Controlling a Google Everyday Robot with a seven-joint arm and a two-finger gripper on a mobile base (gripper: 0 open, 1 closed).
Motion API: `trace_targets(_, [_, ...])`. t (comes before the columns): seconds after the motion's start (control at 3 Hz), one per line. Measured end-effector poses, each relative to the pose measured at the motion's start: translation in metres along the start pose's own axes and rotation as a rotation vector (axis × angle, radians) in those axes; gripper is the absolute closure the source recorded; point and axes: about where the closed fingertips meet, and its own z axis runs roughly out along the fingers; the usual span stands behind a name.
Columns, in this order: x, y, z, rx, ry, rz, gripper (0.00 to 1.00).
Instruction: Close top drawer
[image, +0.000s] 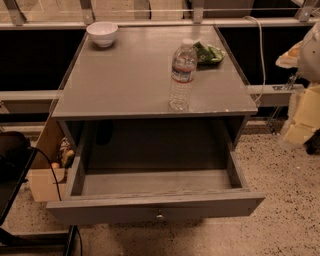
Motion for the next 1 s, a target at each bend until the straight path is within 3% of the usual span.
trace_targets(0.33, [0.0000, 0.0000, 0.0000, 0.000, 0.000, 0.000, 0.00])
trace_targets(0.67, [0.0000, 0.0000, 0.0000, 0.000, 0.000, 0.000, 0.07])
trace_targets(1.0, [0.0000, 0.0000, 0.0000, 0.000, 0.000, 0.000, 0.29])
